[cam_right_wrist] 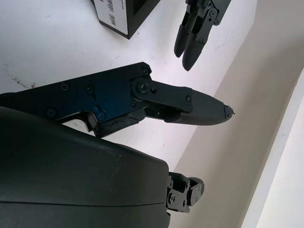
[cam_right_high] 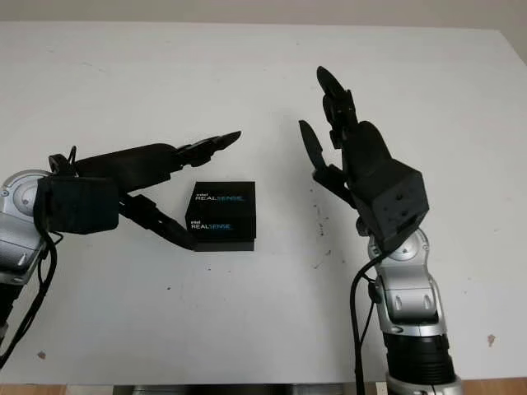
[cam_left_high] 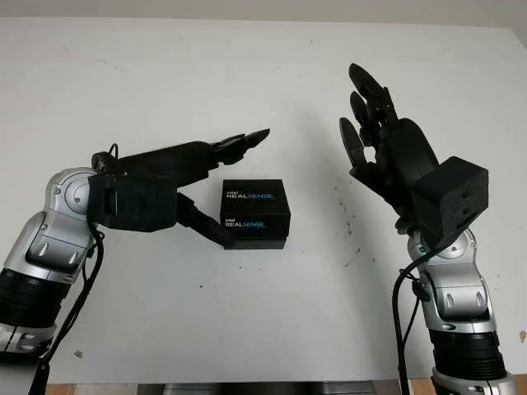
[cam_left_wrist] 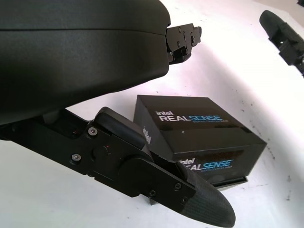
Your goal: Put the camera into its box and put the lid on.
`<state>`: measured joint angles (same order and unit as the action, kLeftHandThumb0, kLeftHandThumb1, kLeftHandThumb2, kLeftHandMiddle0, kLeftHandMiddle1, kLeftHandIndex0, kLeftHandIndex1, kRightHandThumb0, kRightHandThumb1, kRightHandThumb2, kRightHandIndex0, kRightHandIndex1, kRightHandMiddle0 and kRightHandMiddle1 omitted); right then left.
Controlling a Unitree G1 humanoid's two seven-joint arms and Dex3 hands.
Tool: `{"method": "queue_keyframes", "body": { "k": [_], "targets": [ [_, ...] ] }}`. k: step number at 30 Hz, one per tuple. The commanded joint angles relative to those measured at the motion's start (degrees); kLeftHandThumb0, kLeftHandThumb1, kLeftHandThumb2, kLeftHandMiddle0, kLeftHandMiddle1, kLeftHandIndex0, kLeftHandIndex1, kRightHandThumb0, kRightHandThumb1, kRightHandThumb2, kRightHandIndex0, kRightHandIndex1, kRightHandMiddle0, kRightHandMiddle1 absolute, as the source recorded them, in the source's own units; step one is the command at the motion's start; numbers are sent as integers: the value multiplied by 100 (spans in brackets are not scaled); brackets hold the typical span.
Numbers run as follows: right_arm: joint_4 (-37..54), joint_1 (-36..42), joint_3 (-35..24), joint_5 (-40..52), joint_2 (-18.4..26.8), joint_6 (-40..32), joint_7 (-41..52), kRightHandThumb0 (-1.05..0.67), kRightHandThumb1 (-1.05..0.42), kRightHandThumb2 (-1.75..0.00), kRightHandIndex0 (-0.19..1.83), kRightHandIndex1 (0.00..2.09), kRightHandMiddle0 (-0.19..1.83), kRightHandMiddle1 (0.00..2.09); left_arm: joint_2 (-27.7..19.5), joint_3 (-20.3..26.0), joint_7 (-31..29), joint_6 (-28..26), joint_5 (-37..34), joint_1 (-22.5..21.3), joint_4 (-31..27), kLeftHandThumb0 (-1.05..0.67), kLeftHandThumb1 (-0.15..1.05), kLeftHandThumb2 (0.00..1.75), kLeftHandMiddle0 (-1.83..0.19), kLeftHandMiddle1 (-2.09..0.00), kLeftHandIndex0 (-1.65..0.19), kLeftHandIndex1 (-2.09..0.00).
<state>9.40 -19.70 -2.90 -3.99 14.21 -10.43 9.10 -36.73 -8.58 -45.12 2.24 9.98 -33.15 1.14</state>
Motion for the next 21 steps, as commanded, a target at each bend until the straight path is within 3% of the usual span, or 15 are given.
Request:
{"method": "queue_keyframes", "body": {
  "k": [1,10,21],
  "targets": [
    [78,42,-10,20,19,58,-13,-66,-105,-61,2,7,-10,36,85,32,0,-103,-133,-24,53,-88,94,6,19,0,19,0],
    [107,70,-38,57,27,22,-3,-65,-105,-60,1,6,-11,36,120,-64,262,-71,77,-13,55,-91,96,6,3,-10,17,-2],
    [121,60,-39,80,25,-20,-6,-66,-105,-60,0,6,-10,34,-17,-168,247,27,440,-37,33,-98,101,6,10,-6,13,-5]
  ]
}}
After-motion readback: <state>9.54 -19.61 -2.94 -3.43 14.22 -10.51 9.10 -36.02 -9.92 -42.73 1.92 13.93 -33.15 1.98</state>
